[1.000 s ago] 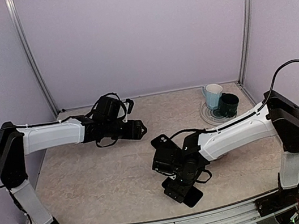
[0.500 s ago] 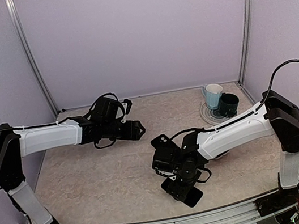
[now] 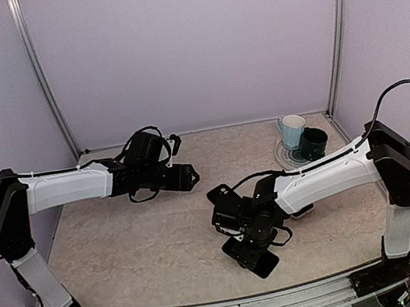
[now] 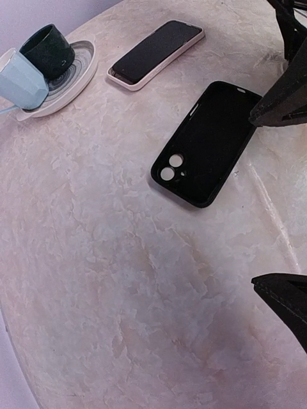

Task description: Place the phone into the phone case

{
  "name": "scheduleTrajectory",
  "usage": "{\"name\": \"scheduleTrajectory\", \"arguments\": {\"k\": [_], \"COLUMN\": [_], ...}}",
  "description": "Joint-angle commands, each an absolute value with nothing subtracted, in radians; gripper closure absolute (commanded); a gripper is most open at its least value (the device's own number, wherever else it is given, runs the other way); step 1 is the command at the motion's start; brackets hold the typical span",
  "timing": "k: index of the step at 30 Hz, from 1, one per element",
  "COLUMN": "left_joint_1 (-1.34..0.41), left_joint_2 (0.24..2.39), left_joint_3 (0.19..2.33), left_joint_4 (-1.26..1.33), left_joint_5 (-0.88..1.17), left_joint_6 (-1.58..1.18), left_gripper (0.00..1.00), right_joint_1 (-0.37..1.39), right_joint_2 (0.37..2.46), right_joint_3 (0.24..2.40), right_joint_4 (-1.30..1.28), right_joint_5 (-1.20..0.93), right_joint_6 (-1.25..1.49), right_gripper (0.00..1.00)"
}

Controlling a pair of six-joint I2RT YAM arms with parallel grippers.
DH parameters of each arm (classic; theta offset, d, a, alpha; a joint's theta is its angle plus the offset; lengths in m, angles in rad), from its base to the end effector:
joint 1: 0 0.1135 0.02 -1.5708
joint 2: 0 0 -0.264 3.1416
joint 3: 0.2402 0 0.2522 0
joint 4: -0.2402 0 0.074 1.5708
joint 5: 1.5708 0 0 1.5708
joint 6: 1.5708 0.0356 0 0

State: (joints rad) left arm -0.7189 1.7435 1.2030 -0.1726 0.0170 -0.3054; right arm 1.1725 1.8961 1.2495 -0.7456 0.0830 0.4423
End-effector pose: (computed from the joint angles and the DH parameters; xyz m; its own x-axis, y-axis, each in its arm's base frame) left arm 0.2925 -0.2567 0.2273 -0.6704 0.1872 -0.7180 0.4892 0.8391 -0.2380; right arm 0.1406 0.3265 0.1562 -0.7357 -0.6485 -0.1955 -0.6616 0.7498 0.0023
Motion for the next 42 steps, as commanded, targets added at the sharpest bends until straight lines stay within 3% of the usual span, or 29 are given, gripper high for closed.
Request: {"name": "scheduleTrajectory", "arguments": {"k": [1,10,18,26,42], "left_joint_1": [-0.713,-0.694,-0.687,-0.674,-0.670], "left_joint_2": [1.761,1.763,1.775,1.797,1.834], "left_joint_3": [1.233,1.233,1.246,1.257,1.271], "left_joint_4": [-0.187,-0.175,-0.173,-0.176,-0.181], "left_joint_5": [0.005,-0.037,-0.070,-0.064,-0.042], "left_joint_6": [-0.286,-0.294,-0.304,-0.299,-0.296], "left_gripper": [0.22,0.22,0.21,0.22,0.21], "right_joint_1": [1.163,1.034,0.890,0.863,0.863], "right_joint_2": [1.793,1.658,1.743,1.884,1.975], "right_joint_3": [1.215,1.160,1.270,1.352,1.321], "right_joint_4": [-0.677,-0.471,-0.225,-0.192,-0.175], "right_joint_5": [0.137,0.114,0.187,0.217,0.141], "right_joint_6": [0.440,0.404,0.341,0.320,0.350], "right_gripper": [0.41,0.43,0.46,0.47,0.46]}}
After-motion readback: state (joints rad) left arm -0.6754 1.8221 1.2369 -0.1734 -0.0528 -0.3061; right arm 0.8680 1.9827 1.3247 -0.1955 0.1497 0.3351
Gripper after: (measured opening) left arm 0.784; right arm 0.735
